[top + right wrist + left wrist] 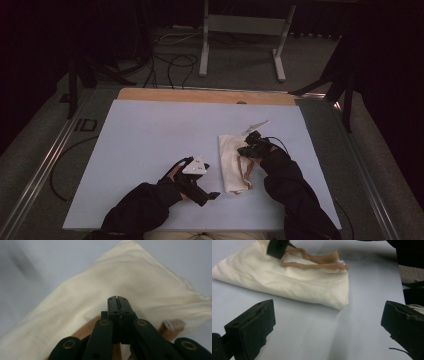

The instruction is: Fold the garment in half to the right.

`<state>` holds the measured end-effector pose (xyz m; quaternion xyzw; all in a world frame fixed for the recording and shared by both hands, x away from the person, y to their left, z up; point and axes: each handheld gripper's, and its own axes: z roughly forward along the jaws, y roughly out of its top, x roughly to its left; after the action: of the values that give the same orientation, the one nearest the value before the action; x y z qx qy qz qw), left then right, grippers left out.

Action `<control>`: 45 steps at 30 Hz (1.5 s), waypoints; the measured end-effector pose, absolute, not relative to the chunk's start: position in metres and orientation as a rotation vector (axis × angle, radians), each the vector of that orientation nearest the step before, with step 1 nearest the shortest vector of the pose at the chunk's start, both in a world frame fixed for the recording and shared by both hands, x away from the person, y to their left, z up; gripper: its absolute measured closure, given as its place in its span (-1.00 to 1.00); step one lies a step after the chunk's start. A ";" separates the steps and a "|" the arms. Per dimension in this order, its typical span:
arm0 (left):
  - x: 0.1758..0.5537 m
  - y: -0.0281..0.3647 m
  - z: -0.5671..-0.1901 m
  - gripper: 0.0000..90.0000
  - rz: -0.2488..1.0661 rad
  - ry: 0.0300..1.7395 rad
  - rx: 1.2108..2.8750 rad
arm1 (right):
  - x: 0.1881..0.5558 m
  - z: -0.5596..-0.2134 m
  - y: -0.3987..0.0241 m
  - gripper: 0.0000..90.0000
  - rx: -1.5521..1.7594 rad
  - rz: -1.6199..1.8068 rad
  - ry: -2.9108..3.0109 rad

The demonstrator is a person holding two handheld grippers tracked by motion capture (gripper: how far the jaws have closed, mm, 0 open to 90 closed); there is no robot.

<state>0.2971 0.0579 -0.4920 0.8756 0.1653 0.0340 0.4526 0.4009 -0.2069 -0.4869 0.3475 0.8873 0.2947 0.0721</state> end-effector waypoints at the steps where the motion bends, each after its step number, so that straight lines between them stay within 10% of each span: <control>1: 0.297 0.058 -0.492 -0.99 0.088 0.413 2.160 | 0.400 -0.487 -0.210 1.00 1.048 0.895 2.661; 15: 0.296 0.062 -0.491 -0.99 0.096 0.422 2.144 | 0.390 -0.489 -0.252 1.00 1.170 0.942 2.556; 22: 0.295 0.065 -0.492 -0.99 0.107 0.428 2.146 | 0.372 -0.484 -0.252 0.34 1.167 1.022 2.521; 28: 0.295 0.064 -0.493 -0.99 0.114 0.426 2.146 | 0.369 -0.493 -0.237 0.47 1.085 0.901 2.538; 32: 0.295 0.064 -0.493 -0.99 0.118 0.427 2.143 | 0.372 -0.493 -0.236 0.97 1.079 0.868 2.534; 45: 0.293 0.073 -0.493 -0.99 0.156 0.446 2.084 | 0.361 -0.496 -0.266 0.93 1.189 0.942 2.459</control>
<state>0.2928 0.0734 -0.4928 0.8548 0.1829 0.0641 0.4814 0.3614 -0.2659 -0.4959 0.4083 0.8444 0.3233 0.1259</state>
